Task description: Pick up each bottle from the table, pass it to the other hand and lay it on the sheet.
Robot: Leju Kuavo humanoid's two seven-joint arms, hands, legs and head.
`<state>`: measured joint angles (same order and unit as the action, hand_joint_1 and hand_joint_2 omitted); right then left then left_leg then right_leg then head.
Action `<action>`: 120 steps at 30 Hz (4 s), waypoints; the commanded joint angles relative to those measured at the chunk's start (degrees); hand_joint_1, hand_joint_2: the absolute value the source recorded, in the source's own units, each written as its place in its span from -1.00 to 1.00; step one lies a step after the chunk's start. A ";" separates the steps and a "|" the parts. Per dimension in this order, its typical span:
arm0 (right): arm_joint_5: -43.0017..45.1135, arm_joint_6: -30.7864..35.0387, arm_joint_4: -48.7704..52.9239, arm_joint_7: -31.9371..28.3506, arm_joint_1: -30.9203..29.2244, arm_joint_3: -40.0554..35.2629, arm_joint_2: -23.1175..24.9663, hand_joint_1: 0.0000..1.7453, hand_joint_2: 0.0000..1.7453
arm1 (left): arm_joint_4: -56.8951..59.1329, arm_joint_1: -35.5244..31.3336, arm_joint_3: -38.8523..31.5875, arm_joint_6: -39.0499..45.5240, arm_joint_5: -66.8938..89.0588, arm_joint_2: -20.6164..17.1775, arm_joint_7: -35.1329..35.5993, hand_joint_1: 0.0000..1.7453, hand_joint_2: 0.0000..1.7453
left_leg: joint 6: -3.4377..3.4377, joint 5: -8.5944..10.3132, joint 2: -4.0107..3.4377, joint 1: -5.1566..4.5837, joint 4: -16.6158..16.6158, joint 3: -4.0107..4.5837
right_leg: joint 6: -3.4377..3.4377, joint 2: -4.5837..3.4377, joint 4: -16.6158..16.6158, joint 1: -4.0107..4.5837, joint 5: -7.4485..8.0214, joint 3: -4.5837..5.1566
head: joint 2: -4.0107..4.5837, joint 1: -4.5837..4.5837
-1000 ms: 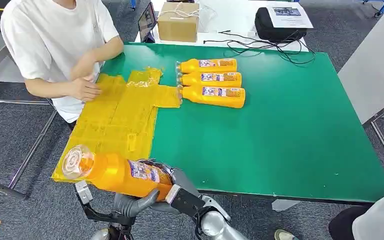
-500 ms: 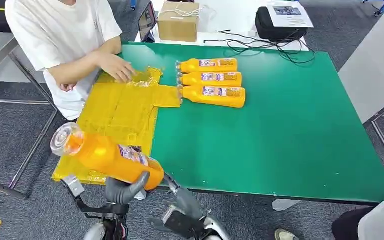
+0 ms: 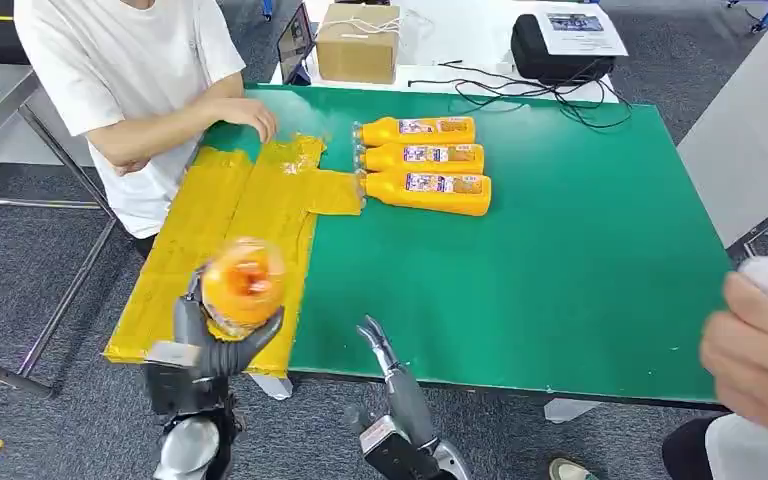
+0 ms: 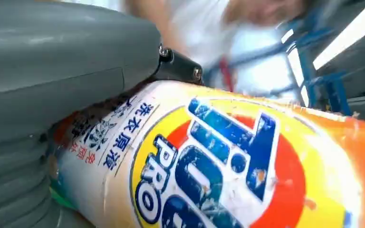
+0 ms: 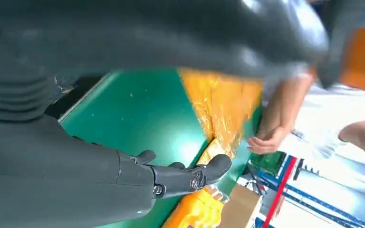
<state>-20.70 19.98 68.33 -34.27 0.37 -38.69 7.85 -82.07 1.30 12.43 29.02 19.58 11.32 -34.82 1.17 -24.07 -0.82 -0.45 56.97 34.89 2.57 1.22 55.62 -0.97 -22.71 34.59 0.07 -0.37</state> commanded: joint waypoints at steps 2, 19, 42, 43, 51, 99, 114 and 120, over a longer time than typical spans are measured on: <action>0.76 -1.33 1.28 -1.14 -0.10 3.06 -0.62 -1.00 -1.00 | 27.82 -13.99 -10.24 10.98 28.51 -5.21 2.26 1.00 1.00 | -0.13 -0.01 0.12 0.11 -0.14 -0.43 | -0.15 -0.04 -0.13 0.08 -0.04 -0.44 | 0.00 0.00; 3.44 -3.19 -1.31 1.02 0.06 4.49 2.35 -1.00 -1.00 | 52.05 -33.21 -4.22 -13.35 43.82 -14.04 25.09 0.84 1.00 | -0.18 -0.04 0.14 0.22 0.06 -0.28 | -0.17 -0.01 0.03 0.18 -0.10 -0.34 | 0.00 0.00; 0.46 0.20 -9.08 0.25 -3.32 3.76 4.01 -1.00 -1.00 | 41.30 -33.22 -1.42 -31.32 19.77 -12.04 14.40 -1.00 1.00 | -0.18 0.09 0.12 0.15 -0.03 -0.49 | -0.12 0.02 -0.05 0.11 -0.05 -0.61 | 0.00 0.00; 0.95 -0.57 -9.46 0.13 -3.49 3.62 4.09 -1.00 -1.00 | 38.41 -32.37 -0.77 -33.15 16.49 -12.50 14.21 -1.00 1.00 | -0.15 0.13 0.12 0.11 0.00 -0.37 | -0.08 0.07 -0.01 0.07 -0.03 -0.47 | 0.00 0.00; 1.59 -1.27 -9.59 0.12 -3.38 3.67 3.86 -1.00 -1.00 | 18.85 -25.59 -2.98 -34.93 -4.40 -11.99 10.25 -1.00 1.00 | -0.21 0.01 -0.02 0.16 0.05 -0.37 | -0.14 -0.11 0.03 0.12 -0.07 -0.47 | 0.00 -0.02; -54.55 11.43 -33.75 33.09 -27.31 18.89 -6.30 -1.00 1.00 | 9.47 -4.29 0.60 -17.69 -13.21 0.23 4.36 -1.00 1.00 | -0.08 -0.01 0.02 -0.04 0.00 -0.28 | 0.00 -0.07 -0.09 -0.06 0.02 -0.37 | 0.00 0.02; -57.78 -6.91 -43.81 40.64 -34.89 12.12 -5.91 -0.14 1.00 | 8.71 -4.99 1.68 -20.33 -13.19 0.55 7.31 -1.00 1.00 | -0.09 0.01 0.02 -0.01 0.04 -0.31 | -0.01 -0.10 -0.06 -0.04 0.04 -0.38 | 0.00 0.02; -57.83 -13.91 -46.32 43.86 -38.15 11.62 -5.11 1.00 1.00 | 8.34 -5.70 2.42 -21.91 -14.06 0.80 8.80 -1.00 1.00 | -0.04 0.11 0.12 -0.02 0.07 -0.41 | 0.01 0.01 -0.05 -0.05 0.08 -0.50 | 0.00 0.00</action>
<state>-78.47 12.53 31.59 6.27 -32.53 -23.78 2.32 -75.87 -2.07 13.64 8.35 6.51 12.39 -27.65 1.27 -23.91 -0.81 -0.57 56.99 34.55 2.68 1.26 55.57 -1.11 -22.61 34.18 0.07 -0.37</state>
